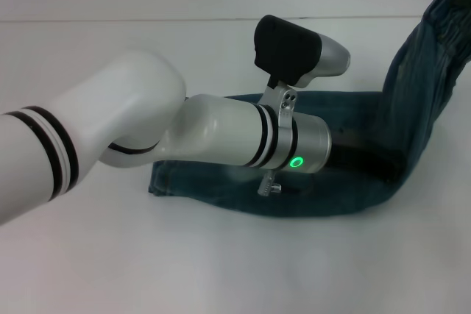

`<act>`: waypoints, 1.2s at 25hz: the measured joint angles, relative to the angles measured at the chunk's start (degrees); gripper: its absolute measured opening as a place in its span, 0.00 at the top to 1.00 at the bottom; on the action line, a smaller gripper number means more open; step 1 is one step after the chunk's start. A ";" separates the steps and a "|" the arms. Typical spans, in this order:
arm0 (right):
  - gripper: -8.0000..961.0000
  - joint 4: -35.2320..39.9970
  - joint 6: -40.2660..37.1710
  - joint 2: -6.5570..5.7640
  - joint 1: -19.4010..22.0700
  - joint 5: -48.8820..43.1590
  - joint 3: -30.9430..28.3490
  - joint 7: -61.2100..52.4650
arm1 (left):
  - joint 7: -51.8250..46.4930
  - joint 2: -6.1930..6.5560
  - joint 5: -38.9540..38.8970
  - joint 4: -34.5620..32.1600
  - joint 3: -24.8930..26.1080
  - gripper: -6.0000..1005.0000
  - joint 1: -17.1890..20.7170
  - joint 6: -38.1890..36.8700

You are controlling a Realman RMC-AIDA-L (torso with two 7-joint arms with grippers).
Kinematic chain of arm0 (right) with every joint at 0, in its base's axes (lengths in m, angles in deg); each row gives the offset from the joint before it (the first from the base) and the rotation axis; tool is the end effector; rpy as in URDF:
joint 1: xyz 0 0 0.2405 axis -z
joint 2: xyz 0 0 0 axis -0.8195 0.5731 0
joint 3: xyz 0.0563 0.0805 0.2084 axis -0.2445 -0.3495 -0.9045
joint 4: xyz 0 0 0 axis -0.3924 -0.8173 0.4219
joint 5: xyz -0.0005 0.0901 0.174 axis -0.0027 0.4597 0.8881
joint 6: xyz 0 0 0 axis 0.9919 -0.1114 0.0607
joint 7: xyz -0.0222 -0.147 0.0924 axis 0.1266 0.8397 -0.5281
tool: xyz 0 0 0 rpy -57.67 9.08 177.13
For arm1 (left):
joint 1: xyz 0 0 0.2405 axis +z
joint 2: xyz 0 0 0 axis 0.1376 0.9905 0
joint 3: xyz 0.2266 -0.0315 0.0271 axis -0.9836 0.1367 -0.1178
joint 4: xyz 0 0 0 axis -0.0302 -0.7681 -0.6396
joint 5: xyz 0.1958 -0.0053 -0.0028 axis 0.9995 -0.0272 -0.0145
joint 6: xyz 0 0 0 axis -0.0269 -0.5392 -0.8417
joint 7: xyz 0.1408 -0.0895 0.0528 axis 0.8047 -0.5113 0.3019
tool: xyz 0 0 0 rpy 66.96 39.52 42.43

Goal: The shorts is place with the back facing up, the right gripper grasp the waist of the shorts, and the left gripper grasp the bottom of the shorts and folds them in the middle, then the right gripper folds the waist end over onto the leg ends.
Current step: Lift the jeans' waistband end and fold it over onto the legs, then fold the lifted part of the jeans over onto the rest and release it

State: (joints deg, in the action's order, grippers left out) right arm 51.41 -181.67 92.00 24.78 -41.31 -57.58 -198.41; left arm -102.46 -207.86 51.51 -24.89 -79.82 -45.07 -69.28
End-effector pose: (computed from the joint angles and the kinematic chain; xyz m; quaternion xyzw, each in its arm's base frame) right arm 0.2061 0.3489 0.1233 -0.8578 0.3407 0.2922 0.2503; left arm -0.0599 0.3256 -0.1949 -0.9432 -0.2967 -0.1344 0.0652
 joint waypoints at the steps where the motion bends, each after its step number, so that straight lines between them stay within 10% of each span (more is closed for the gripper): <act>1: 0.97 0.01 0.01 -0.03 -0.04 0.00 0.09 -0.08 | 0.02 0.00 -0.18 -0.23 -0.08 0.96 -0.02 -0.46; 13: 0.97 -0.24 0.96 -0.01 -1.15 -0.16 2.80 -0.53 | 1.14 0.00 -1.33 -0.58 2.13 0.95 2.28 0.77; 30: 0.96 -6.19 3.31 2.08 -5.65 -0.14 12.22 -1.53 | 12.04 0.11 7.93 -3.25 31.15 0.66 14.22 10.99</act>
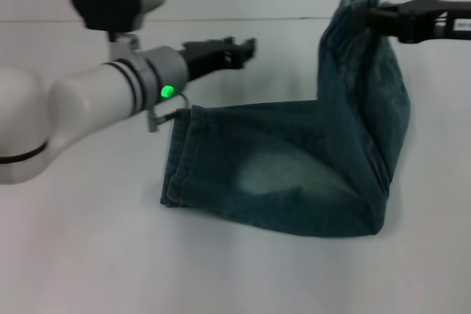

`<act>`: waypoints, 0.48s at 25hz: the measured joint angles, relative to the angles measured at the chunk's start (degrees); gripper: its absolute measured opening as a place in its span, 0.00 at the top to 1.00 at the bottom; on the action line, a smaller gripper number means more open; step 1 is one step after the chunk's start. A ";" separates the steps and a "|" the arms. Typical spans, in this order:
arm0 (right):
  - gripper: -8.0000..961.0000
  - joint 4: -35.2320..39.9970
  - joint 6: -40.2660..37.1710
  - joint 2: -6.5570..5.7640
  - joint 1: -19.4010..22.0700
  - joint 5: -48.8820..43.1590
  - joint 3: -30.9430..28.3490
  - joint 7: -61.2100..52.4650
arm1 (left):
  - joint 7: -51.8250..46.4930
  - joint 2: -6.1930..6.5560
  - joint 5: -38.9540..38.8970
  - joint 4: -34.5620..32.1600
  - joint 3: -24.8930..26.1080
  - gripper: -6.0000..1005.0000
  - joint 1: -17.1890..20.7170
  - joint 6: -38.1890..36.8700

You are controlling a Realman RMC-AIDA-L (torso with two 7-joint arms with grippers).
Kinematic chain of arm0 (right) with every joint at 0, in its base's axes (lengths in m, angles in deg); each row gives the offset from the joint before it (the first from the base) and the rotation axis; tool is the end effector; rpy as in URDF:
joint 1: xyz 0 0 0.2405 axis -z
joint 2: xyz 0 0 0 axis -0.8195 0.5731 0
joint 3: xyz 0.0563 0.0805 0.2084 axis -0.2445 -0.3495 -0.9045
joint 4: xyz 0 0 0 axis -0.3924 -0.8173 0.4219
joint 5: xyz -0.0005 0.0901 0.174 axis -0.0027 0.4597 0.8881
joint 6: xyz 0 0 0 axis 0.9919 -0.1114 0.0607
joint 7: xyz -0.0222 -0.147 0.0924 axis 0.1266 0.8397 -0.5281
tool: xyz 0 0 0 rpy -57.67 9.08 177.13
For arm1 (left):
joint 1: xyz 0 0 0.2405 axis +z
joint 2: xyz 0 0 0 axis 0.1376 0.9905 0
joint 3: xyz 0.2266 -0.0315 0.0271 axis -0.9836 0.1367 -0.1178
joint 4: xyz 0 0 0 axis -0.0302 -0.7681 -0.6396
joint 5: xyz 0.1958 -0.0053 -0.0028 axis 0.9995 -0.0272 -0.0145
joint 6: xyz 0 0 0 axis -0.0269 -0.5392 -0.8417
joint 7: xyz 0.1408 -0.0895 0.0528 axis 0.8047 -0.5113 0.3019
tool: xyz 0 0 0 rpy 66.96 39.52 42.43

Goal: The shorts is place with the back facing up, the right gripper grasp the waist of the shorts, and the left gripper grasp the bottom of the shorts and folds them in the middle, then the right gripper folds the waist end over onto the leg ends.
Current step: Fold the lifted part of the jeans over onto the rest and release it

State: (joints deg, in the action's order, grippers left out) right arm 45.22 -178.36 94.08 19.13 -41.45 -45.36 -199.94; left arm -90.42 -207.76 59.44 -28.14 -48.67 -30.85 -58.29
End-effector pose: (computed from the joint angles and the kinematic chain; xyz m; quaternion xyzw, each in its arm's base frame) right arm 0.1587 0.3637 0.0582 -0.8959 0.3255 0.2660 0.1441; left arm -0.1497 0.4196 -0.0944 -0.8264 -0.3967 -0.2350 0.3233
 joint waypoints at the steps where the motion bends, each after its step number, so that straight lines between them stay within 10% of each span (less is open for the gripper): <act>1: 0.96 -0.92 0.29 0.01 -0.37 -0.04 0.71 0.07 | 0.59 0.04 0.01 -0.54 0.96 0.63 0.66 0.00; 12: 0.95 -12.89 7.33 0.37 -6.81 0.15 12.41 0.80 | 5.78 0.05 1.30 -7.91 10.08 0.60 8.44 0.04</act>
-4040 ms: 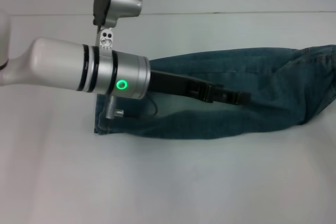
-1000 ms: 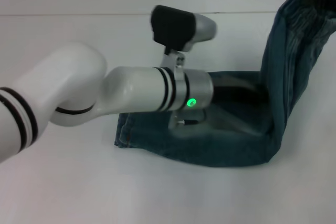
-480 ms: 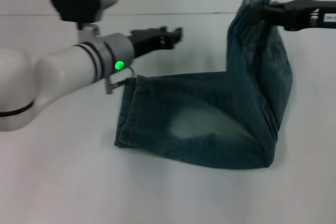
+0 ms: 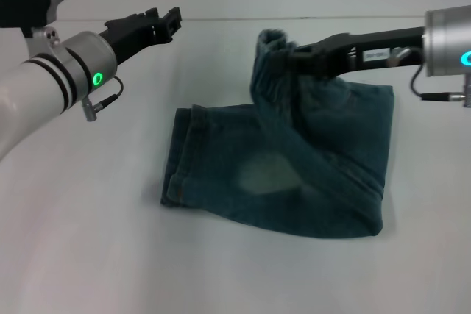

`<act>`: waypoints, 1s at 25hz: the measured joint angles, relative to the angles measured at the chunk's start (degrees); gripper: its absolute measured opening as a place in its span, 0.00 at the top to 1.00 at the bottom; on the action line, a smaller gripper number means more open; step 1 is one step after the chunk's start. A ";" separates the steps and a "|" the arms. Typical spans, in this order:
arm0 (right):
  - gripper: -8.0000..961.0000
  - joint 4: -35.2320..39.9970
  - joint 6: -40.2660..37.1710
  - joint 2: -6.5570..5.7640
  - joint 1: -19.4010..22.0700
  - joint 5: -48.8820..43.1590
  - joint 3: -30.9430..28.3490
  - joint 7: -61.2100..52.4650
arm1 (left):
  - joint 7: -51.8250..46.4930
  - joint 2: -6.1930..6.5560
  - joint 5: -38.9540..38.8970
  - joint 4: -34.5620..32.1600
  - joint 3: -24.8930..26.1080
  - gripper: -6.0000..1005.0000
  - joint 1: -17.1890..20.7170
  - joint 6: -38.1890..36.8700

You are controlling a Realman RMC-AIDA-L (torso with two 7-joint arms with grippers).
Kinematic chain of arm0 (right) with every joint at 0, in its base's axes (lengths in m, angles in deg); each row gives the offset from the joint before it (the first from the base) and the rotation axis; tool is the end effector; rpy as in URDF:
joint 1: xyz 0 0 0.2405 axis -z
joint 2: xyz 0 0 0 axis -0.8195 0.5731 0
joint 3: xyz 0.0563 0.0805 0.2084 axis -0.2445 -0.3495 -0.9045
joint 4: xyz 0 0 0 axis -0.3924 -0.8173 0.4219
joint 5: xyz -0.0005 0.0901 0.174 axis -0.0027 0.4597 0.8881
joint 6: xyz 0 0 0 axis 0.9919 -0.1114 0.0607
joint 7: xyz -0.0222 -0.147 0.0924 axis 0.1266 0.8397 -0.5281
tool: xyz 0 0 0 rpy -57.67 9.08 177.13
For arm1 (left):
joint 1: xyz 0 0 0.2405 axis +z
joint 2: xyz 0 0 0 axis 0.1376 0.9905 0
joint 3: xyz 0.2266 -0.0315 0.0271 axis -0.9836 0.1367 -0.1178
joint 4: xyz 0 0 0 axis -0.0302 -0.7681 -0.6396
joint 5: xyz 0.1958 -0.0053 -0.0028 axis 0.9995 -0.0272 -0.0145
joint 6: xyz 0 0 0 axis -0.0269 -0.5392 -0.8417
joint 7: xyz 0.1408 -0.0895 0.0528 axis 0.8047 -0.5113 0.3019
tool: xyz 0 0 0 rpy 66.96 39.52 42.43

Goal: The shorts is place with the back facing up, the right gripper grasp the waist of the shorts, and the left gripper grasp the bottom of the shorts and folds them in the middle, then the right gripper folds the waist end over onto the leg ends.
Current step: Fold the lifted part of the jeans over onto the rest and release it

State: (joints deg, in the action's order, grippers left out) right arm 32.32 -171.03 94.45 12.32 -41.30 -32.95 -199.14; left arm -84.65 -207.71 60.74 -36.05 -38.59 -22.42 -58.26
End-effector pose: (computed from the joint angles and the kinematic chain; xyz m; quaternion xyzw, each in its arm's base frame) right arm 0.1302 0.3688 -0.0132 -0.9200 0.3239 0.2124 0.0591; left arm -0.1891 0.4282 -0.0354 -0.7753 -0.3994 -0.2682 0.4093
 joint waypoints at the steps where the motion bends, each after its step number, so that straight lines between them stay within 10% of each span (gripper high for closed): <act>1: 0.95 0.00 0.00 0.00 0.00 0.00 0.00 0.00 | 0.57 -0.04 0.01 -0.16 0.32 0.60 0.33 0.02; 25: 0.93 -14.14 11.77 0.12 -12.28 -0.28 15.32 -0.68 | 1.92 -0.15 0.09 -0.42 -0.08 0.61 1.02 -0.45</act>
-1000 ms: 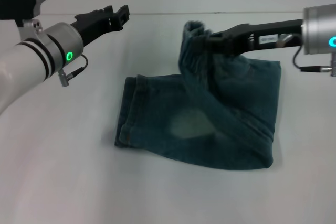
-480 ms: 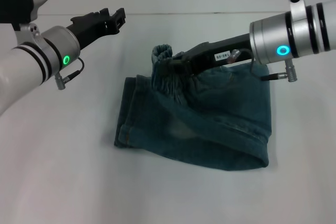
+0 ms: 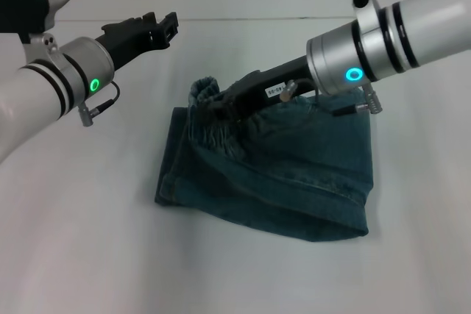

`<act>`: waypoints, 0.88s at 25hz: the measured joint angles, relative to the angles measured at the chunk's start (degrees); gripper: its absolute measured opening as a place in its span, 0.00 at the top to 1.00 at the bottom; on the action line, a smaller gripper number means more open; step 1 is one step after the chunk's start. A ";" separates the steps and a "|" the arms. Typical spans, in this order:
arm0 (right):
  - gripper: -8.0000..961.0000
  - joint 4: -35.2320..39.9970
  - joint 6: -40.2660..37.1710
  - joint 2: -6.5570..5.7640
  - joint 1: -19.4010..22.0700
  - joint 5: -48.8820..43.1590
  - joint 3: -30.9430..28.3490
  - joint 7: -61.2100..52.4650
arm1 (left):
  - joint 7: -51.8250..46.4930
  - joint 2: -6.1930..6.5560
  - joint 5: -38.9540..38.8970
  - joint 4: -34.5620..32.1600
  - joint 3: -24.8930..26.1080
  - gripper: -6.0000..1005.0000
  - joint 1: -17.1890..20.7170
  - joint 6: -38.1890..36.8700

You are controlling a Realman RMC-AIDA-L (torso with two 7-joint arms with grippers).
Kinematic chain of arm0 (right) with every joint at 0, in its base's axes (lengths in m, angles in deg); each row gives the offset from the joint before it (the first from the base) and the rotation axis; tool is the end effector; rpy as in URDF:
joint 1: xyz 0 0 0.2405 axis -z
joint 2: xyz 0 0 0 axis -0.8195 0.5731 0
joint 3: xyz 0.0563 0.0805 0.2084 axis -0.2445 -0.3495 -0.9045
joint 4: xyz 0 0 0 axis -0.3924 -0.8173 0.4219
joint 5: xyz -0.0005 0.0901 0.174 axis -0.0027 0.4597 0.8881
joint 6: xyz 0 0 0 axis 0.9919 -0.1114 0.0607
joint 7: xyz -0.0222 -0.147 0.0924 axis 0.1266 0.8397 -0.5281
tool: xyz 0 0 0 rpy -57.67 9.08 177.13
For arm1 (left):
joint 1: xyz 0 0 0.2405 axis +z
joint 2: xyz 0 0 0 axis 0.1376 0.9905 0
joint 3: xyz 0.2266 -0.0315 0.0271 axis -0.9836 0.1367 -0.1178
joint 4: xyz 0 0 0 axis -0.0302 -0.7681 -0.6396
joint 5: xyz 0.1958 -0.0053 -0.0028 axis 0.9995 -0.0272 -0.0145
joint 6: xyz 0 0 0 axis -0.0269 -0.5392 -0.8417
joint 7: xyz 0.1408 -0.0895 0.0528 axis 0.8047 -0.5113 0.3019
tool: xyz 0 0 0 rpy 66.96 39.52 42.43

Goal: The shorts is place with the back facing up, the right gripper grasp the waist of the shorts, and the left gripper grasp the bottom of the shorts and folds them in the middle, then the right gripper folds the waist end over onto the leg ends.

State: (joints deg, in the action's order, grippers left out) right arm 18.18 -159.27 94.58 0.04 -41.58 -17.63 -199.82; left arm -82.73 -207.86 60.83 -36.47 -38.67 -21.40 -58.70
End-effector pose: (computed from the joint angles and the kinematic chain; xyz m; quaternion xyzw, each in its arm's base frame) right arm 0.0968 0.3715 -0.0848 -0.9522 0.2871 0.1029 0.0181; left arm -0.1929 0.4245 -0.0361 -0.7810 -0.3897 -0.2609 0.4124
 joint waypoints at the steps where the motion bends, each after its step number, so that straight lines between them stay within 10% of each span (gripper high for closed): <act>1: 0.93 -0.41 0.44 0.00 -0.34 -0.02 0.49 0.00 | 0.00 0.00 0.00 0.04 -0.10 0.61 -0.03 -0.06; 16: 0.92 2.24 2.95 -0.26 1.42 -3.18 3.58 -0.78 | 0.01 0.00 -0.01 0.62 -2.22 0.61 -0.57 -0.13; 22: 0.60 9.49 2.28 -0.01 7.78 -1.52 3.53 -0.84 | 0.01 -0.01 -0.01 0.67 -2.16 0.61 -0.36 -0.64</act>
State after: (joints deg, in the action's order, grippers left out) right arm 27.66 -156.99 94.56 7.82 -43.09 -14.09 -200.66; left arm -82.71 -207.87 60.83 -35.80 -40.83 -21.76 -59.34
